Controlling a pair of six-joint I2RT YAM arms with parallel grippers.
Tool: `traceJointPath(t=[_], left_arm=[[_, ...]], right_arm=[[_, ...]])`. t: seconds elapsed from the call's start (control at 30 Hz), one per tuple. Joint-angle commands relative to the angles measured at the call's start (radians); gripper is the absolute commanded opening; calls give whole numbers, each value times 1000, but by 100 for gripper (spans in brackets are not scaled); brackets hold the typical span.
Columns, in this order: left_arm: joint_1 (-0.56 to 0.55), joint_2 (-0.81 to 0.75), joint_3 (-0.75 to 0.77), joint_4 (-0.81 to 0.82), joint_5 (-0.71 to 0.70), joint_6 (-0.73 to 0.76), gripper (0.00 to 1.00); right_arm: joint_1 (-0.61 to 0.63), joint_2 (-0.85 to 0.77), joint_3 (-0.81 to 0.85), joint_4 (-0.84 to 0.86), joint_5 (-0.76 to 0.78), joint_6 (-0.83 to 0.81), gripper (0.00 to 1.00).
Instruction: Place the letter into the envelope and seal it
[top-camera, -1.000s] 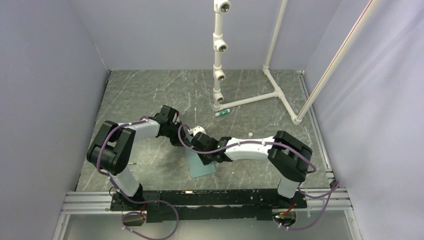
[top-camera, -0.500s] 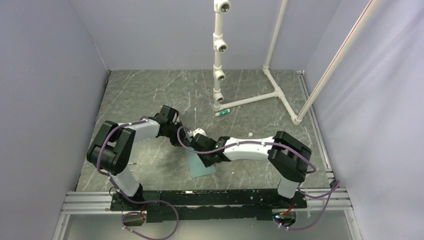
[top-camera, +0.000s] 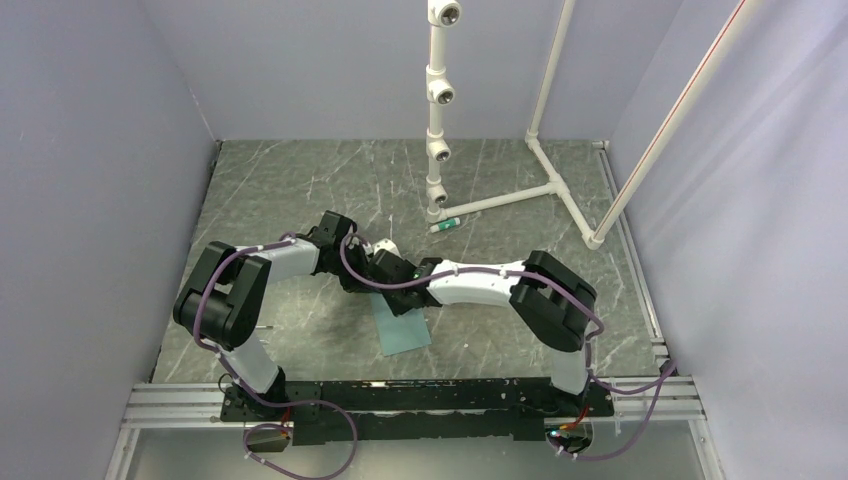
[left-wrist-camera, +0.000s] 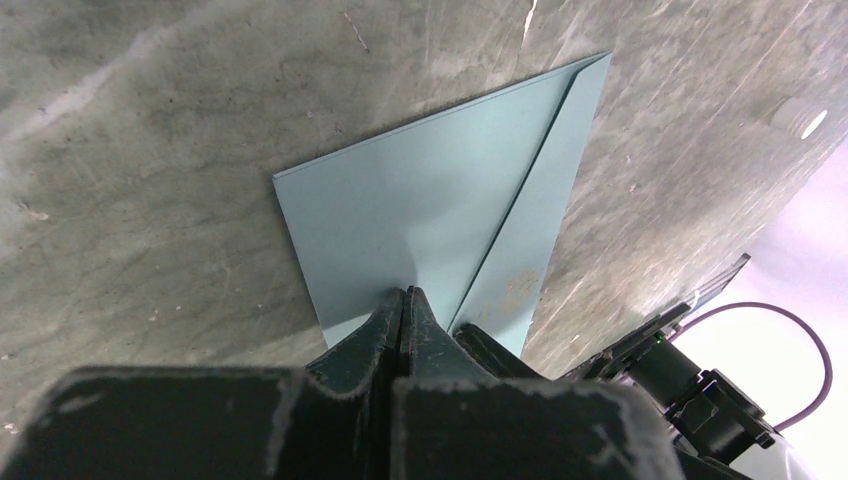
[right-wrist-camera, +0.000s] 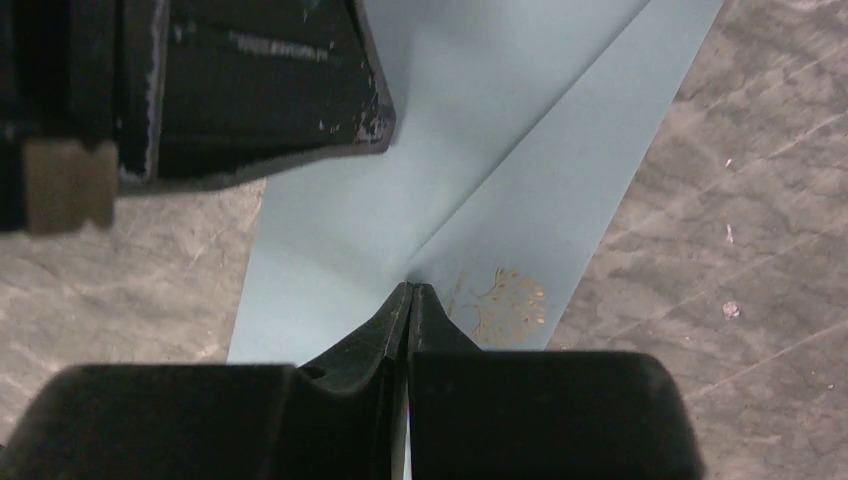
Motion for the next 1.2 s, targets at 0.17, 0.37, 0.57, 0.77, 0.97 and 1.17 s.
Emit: traceJointPath(t=[0.17,0.37,0.57,0.77,0.97,1.17], left_arm=[[-15,60,-51,-106,-61,47,2],[-15,69,-43,-107,-59,50,2],[-15,49,-35,-102,-43,37,2],[-15,47,8,-117,-49,52,2],[-15,-13,42,-87,-38,67,3],[-15,-253,27,-11,-166,69,23]], right_arm=[[-75,61,13,21,76,27,4],[-102,132,52,25,148,22,2],[-127,144,80,14,192,43,2],[-118,36,97,35,112,10,7],[-120,-155,26,30,111,34,10],[-153,-358,-155,-31,255,153,17]])
